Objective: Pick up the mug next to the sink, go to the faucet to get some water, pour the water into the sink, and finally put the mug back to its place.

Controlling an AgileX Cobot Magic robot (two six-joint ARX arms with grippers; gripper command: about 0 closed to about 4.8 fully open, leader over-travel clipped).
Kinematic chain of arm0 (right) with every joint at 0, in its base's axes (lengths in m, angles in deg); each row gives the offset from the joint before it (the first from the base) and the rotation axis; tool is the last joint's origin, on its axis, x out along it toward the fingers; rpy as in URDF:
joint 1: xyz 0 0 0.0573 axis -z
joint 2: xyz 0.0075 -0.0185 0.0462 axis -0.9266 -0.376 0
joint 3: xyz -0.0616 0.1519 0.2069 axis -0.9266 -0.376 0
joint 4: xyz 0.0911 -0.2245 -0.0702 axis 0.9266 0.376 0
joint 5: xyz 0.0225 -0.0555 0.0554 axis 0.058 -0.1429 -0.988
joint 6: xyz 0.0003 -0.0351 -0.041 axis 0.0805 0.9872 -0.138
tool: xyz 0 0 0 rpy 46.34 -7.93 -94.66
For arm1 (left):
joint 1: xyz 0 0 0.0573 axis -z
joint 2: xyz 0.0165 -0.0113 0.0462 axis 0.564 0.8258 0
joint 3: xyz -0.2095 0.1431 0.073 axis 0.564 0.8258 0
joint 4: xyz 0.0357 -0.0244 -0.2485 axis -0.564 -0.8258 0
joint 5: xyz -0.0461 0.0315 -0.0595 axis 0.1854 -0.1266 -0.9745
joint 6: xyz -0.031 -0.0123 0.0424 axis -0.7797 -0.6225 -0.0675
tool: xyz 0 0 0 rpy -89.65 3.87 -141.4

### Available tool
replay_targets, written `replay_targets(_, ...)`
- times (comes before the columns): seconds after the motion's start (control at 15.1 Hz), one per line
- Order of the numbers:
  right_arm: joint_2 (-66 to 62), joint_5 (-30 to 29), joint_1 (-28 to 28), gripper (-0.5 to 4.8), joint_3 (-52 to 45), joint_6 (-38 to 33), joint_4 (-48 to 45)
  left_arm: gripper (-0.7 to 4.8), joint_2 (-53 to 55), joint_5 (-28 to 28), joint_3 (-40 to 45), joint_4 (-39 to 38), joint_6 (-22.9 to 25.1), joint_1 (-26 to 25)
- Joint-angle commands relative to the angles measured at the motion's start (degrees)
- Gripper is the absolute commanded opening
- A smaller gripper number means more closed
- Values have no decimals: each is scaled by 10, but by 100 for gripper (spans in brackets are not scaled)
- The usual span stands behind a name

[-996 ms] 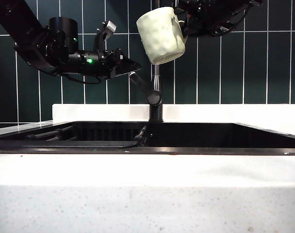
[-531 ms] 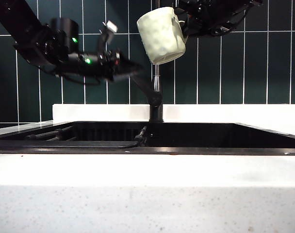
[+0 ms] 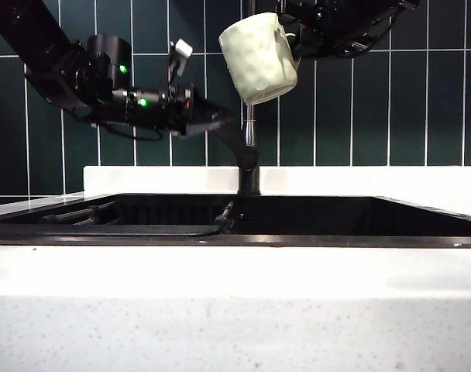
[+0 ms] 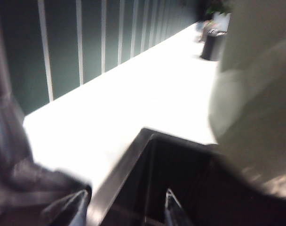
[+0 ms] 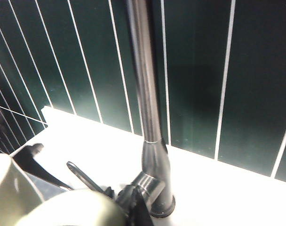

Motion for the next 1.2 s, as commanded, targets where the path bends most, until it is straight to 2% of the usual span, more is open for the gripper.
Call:
replay_targets(0.07,5,12,2,-1,6,-2,-28,207,-29,-12,-3,69,-34,0)
replay_targets(0.27,5,12,2,-1,6,-2,-29,212,-37,41,-3,87,-24,-1)
replay_targets(0.4,5,11,2,-1,6,-3,-31,212,-36,77,-3,37,42,-1)
replay_targets(0.66,5,8,1,-1,6,-3,-37,212,-22,143,-3,12,89,-1)
replay_targets(0.93,5,8,1,-1,6,-2,-37,211,-5,142,-3,-10,91,-1)
replay_targets(1.06,5,8,1,-1,6,-2,-37,211,-5,135,-3,11,69,-1)
replay_targets(1.2,5,8,1,-1,6,-2,-41,210,-5,99,-3,11,57,-1)
